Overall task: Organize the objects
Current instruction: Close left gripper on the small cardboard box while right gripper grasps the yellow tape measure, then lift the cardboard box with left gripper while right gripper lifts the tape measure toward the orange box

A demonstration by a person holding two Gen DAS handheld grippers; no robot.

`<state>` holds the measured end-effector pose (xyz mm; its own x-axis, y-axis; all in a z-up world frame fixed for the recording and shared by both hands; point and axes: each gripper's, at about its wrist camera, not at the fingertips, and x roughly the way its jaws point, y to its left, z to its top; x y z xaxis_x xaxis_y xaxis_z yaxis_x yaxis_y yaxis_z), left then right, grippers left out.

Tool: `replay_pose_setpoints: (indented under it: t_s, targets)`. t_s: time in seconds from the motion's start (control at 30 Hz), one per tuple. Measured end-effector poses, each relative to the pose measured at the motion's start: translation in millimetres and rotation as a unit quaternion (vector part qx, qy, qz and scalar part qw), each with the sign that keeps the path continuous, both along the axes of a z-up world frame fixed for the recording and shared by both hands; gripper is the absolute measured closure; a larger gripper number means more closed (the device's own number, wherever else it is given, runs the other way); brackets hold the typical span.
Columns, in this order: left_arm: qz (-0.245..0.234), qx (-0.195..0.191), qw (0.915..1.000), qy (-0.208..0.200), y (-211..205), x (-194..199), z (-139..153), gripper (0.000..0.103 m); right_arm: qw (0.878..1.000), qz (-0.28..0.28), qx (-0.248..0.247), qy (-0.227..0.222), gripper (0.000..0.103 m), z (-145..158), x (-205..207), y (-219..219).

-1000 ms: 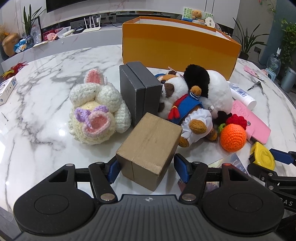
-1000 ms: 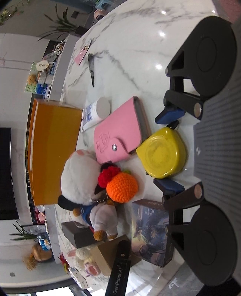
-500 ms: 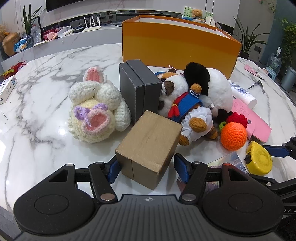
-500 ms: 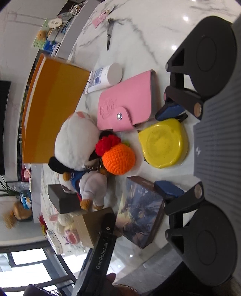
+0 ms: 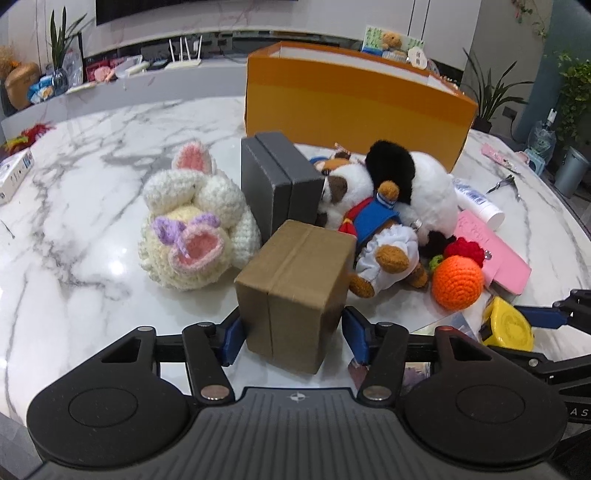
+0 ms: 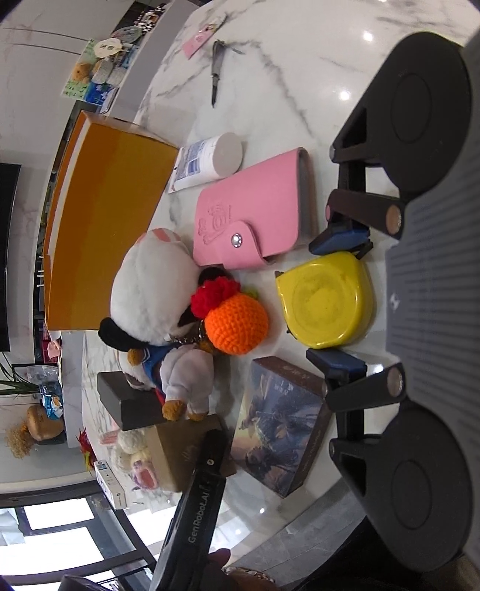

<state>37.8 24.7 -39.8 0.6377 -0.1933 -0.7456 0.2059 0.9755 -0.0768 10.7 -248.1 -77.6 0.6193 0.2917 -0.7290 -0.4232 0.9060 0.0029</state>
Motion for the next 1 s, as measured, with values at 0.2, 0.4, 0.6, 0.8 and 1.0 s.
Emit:
replay_pose_setpoints:
  t_s: [0.2, 0.4, 0.6, 0.8, 1.0]
  targets:
    - [0.002, -0.013, 0.9999, -0.008, 2, -1, 5, 0.044, 1.0, -0.013, 0.007, 0.008, 0.047, 3, -4, -3]
    - [0.002, -0.029, 0.9993, -0.021, 4, -4, 9, 0.046, 1.0, -0.019, 0.01, 0.003, 0.047, 5, -5, -3]
    - [0.007, -0.044, 0.9987, -0.026, 9, -4, 12, 0.047, 1.0, -0.023, 0.006, 0.003, 0.047, 4, -6, -1]
    - [0.004, -0.04, 0.9988, -0.027, 4, 4, 9, 0.049, 1.0, -0.025, 0.003, 0.006, 0.046, 2, -4, 2]
    - [0.01, -0.043, 0.9982, -0.041, -4, 14, 4, 0.05, 1.0, -0.026, 0.006, 0.007, 0.046, 1, -5, 3]
